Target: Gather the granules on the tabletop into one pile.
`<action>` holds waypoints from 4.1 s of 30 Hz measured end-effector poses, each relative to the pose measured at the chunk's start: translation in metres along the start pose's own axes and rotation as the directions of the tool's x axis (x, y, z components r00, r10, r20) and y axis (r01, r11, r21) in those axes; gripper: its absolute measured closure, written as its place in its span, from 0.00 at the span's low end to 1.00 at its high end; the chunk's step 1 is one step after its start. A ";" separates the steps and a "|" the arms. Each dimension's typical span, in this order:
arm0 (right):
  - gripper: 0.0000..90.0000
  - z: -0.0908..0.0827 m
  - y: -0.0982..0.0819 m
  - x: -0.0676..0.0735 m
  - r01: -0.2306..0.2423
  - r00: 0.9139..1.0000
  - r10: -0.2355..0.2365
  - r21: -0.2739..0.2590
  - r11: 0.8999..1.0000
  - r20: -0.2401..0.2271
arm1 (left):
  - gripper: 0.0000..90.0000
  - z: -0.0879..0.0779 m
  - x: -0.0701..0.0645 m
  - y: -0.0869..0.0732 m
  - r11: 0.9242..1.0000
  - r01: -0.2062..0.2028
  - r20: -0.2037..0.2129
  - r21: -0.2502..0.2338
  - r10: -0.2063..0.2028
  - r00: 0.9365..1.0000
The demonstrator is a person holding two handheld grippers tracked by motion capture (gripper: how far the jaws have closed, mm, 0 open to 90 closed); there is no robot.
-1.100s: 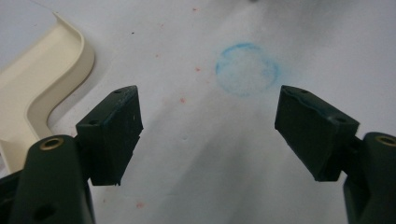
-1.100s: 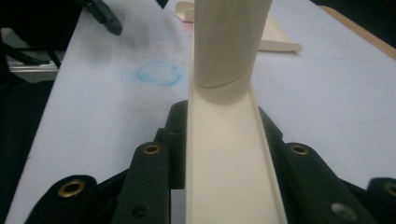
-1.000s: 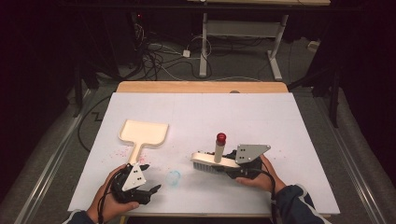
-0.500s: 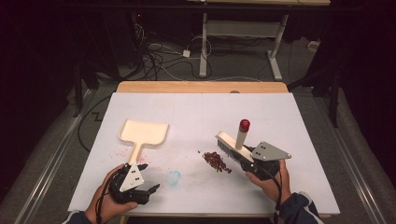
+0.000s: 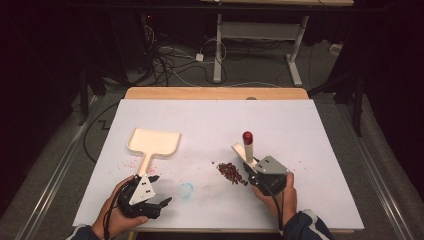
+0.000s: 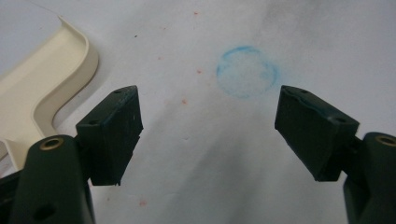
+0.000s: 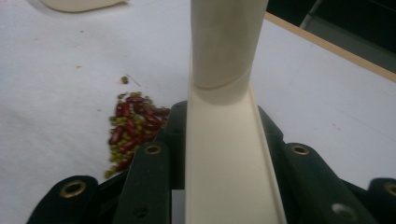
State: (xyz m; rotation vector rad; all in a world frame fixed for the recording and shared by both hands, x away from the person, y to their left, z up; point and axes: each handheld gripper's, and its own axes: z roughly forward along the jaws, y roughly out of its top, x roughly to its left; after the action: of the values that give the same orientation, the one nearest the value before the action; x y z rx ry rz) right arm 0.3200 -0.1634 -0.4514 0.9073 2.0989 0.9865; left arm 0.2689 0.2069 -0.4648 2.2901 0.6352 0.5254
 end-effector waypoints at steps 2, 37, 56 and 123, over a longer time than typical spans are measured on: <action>0.75 0.002 0.005 0.011 0.015 1.000 -0.015 0.004 1.000 -0.006 | 0.25 0.000 0.000 0.000 1.000 -0.001 0.001 0.001 0.001 1.000; 0.75 -0.087 -0.027 -0.017 0.003 0.983 0.003 0.033 0.999 -0.185 | 0.25 -0.001 0.000 0.000 1.000 0.001 -0.006 0.004 -0.001 1.000; 0.75 -0.069 -0.012 -0.023 -0.014 0.978 0.010 -0.016 1.000 -0.207 | 0.25 -0.003 0.002 -0.003 1.000 0.029 0.000 -0.003 -0.029 1.000; 0.66 0.021 -0.042 -0.180 -0.164 0.986 0.147 0.410 0.897 0.073 | 0.25 0.005 0.007 -0.005 0.997 0.062 -0.009 0.037 -0.062 0.998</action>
State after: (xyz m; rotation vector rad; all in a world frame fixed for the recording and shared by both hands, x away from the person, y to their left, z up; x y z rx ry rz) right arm 0.4238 -0.3181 -0.4512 1.3112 2.2717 0.5932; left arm 0.2761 0.2116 -0.4708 2.2961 0.7228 0.4967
